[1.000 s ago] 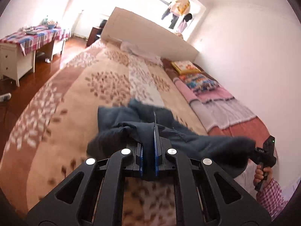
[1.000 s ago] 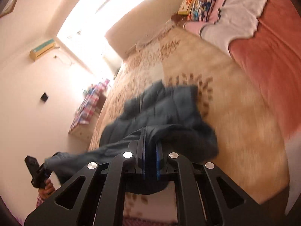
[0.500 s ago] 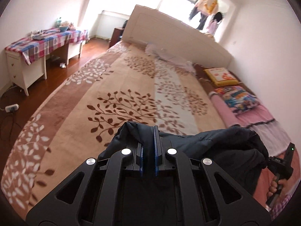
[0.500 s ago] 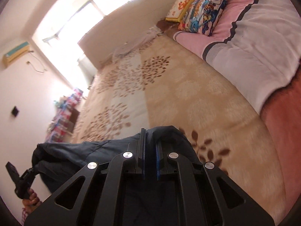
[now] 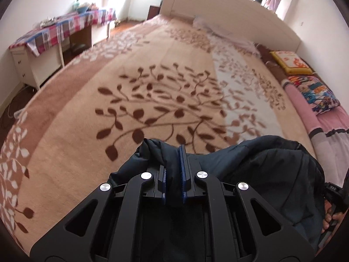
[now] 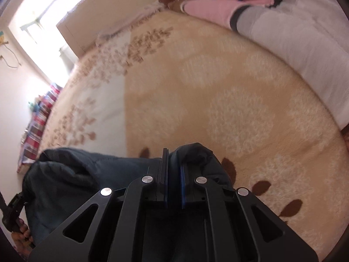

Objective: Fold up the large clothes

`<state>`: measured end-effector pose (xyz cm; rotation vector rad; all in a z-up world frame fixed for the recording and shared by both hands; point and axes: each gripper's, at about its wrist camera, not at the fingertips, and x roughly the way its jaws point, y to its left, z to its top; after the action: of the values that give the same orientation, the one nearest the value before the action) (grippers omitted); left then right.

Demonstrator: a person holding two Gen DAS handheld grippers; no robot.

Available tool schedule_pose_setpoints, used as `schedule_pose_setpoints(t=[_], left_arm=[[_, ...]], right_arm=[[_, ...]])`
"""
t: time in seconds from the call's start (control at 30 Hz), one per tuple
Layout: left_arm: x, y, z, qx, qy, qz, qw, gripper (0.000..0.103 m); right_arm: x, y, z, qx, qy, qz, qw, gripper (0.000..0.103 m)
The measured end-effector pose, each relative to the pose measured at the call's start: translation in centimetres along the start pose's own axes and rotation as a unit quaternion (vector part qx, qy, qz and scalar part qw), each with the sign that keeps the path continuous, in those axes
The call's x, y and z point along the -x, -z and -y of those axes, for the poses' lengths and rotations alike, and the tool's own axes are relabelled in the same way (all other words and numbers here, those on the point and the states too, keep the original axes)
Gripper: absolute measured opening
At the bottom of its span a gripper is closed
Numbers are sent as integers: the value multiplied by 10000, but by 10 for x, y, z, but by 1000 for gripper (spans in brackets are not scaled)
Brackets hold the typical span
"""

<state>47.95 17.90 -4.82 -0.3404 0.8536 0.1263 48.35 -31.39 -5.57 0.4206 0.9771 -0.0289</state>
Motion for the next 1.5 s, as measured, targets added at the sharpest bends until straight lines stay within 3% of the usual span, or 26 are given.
schedule_pose_setpoints(t=[0.13, 0.27, 0.33, 0.37, 0.4, 0.47, 0.53, 0.63, 0.8, 0.9, 1.0, 1.13, 1.2, 1.27, 1.5], left_arm=[[3, -2, 1, 130, 36, -109, 9998, 13], [16, -12, -3, 505, 404, -206, 9977, 27], [28, -17, -8, 788, 729, -141, 9941, 36], [36, -18, -10, 889, 856, -97, 9923, 40], [43, -19, -10, 908, 912, -35, 9917, 42], [64, -18, -10, 810, 897, 154, 9925, 53], [88, -16, -15, 681, 786, 535, 9931, 64], [116, -15, -30, 540, 648, 727, 9938, 67], [155, 23, -63, 570, 872, 443, 9936, 67], [177, 75, -83, 845, 1240, 129, 9886, 68], [188, 126, -95, 1110, 1365, -174, 9842, 70], [183, 188, -101, 1643, 1611, -609, 9713, 74], [168, 206, -103, 2006, 1755, -861, 9600, 75], [151, 213, -101, 2358, 1844, -918, 9497, 77], [105, 208, -93, 3106, 1806, -799, 9298, 81]], right_arm=[[-5, 1, 5, -166, -90, -130, 9997, 14], [11, -8, 8, -452, -409, -196, 9979, 32], [26, -14, 10, -704, -737, -160, 9947, 52], [34, -16, 11, -761, -842, -55, 9935, 72], [46, -18, 11, -771, -794, 163, 9937, 80], [67, -20, 10, -689, -705, 540, 9937, 81], [85, -20, 13, -627, -670, 599, 9940, 81], [110, -6, 14, -351, -686, 643, 9949, 81], [157, 63, 29, -74, -794, 524, 9954, 81], [173, 114, 49, -315, -867, 323, 9952, 81], [178, 162, 73, -818, -971, 72, 9919, 84], [163, 205, 93, -1497, -1204, -343, 9808, 85], [152, 213, 97, -1840, -1315, -454, 9730, 86], [142, 213, 95, -2094, -1459, -490, 9656, 86], [113, 195, 90, -2699, -1515, -383, 9501, 88]])
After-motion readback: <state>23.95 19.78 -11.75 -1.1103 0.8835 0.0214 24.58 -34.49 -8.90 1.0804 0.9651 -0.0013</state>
